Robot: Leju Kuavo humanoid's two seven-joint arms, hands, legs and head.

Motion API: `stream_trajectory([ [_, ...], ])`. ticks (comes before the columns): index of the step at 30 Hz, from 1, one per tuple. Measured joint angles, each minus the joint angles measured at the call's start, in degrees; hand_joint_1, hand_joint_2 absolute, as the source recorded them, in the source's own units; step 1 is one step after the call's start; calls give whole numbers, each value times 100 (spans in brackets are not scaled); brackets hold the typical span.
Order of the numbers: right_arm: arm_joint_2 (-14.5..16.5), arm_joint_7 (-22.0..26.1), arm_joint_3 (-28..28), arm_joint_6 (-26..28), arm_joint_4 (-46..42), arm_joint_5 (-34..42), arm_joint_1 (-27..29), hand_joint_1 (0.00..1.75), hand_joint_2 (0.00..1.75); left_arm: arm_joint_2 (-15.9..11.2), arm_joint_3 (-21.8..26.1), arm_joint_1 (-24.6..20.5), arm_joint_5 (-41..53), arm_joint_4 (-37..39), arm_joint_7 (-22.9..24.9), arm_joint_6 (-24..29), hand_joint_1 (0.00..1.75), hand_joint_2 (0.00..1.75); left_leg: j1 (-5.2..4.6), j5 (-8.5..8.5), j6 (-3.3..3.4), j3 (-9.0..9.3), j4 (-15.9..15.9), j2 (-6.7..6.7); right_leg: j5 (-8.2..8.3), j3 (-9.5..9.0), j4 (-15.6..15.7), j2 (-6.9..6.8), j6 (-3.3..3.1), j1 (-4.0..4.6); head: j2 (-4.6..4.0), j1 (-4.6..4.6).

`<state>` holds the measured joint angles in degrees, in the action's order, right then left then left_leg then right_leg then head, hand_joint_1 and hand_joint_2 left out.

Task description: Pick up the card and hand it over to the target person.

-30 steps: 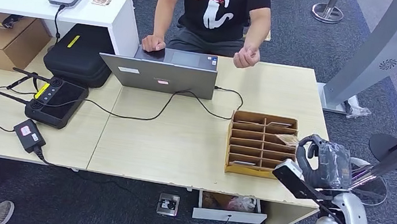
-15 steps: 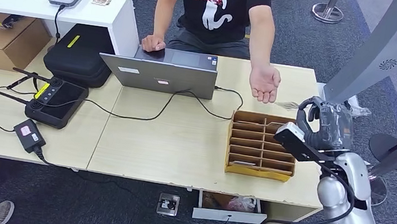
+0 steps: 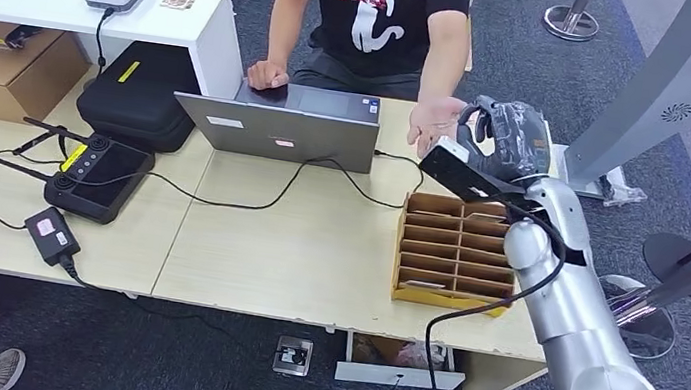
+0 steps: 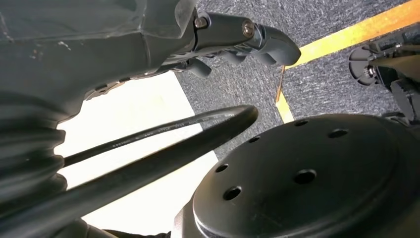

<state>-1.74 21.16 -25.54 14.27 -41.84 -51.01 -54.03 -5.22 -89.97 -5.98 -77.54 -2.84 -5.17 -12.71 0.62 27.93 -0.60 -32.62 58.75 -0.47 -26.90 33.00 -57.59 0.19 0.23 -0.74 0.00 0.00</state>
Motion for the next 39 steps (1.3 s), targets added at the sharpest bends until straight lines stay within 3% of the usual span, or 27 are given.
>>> stream_trajectory([
  [2, 21, 0, -24, -15, 75, 5, -32, 52, 175, 6, 2, 1, -7, 3, 0, 7, 0, 175, 0, 0, 0, 1, -1, -1, 0, -1, 2, -2, 0, 1, 0, 0],
  [3, 33, -2, -40, -25, 135, 10, -61, 19, 175, 10, 5, 2, -14, 6, 0, 11, 0, 175, 0, 0, 0, -1, 0, -5, -1, -1, 1, -5, 0, 0, 0, 0],
  [4, 50, 2, -61, -34, 206, 18, -99, 0, 175, 16, 12, 5, -26, 9, -3, 16, 0, 175, 0, 0, 0, -1, 0, -4, 0, 0, 1, -4, 0, 0, 0, 0],
  [13, 64, 92, -238, 38, 386, 149, -225, 0, 175, 52, 3, 38, -93, 62, -54, 9, 0, 175, -1, 0, -1, -4, 1, -7, -2, 1, -1, -6, -1, -1, 0, 0],
  [23, -216, 40, -449, 20, -59, 316, -37, 0, 175, 77, 21, 56, -162, 95, -65, 9, 0, 175, 0, -1, 1, -6, 3, -19, -3, -1, 0, -17, 1, 0, 0, 0],
  [32, -1054, -359, -601, -843, -1976, 488, 557, 0, 175, 125, 70, 89, -331, 187, -82, -12, 0, 175, 1, -2, 3, -7, 3, -35, -6, -6, 7, -34, 2, 2, 0, 0],
  [39, -1834, -711, -323, -1127, -3416, 290, 1524, 0, 175, 160, 5, 94, -403, 283, -117, -7, 0, 175, 2, -2, 4, -2, -2, -45, -8, -15, 18, -45, 3, 3, 0, 0],
])
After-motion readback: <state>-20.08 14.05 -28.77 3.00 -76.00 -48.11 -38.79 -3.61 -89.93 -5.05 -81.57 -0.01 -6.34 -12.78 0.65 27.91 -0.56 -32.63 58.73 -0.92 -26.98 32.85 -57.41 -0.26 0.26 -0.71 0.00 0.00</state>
